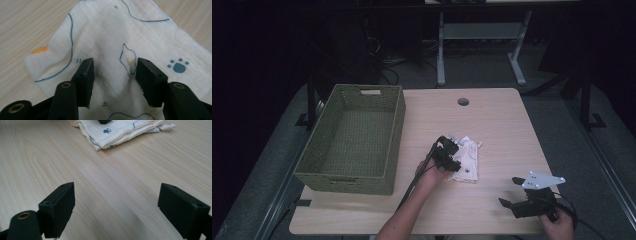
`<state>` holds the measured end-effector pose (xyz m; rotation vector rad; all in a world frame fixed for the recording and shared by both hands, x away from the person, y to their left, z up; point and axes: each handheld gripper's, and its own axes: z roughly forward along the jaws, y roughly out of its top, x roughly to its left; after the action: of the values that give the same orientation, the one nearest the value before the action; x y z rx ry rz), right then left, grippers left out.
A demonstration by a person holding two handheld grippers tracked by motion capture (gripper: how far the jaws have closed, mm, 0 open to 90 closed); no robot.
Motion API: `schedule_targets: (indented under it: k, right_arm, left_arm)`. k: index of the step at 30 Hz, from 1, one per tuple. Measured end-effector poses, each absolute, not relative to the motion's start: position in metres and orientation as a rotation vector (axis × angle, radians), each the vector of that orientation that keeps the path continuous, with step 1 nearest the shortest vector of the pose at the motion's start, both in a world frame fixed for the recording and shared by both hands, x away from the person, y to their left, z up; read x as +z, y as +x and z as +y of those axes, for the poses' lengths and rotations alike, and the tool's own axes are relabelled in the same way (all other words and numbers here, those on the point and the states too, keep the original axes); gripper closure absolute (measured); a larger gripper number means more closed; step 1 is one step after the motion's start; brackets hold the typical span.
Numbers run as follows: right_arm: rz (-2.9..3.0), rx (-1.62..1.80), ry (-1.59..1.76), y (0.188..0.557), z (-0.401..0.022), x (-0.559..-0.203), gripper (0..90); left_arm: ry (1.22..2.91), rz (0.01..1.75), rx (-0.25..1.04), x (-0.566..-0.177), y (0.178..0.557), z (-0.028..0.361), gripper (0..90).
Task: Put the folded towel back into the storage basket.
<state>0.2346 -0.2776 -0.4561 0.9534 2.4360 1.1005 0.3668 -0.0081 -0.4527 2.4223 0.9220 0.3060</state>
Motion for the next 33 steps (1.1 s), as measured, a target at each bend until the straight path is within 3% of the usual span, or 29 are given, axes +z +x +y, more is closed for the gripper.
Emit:
schedule_targets:
  k: [12,19,33]
  right_arm:
    - [2.441,1.094,0.942,0.234,-0.275,-0.456,13.8]
    - [2.427,1.103,0.945,0.233,-0.278,-0.455,13.8]
    - [2.395,1.116,0.967,0.231,-0.282,-0.453,13.8]
  left_arm:
    - [2.471,0.91,0.277,-0.448,0.374,-0.008,81.4]
    - [2.46,0.931,0.223,-0.447,0.373,-0.003,82.7]
    - [2.31,0.903,-0.088,-0.404,0.364,0.032,83.1]
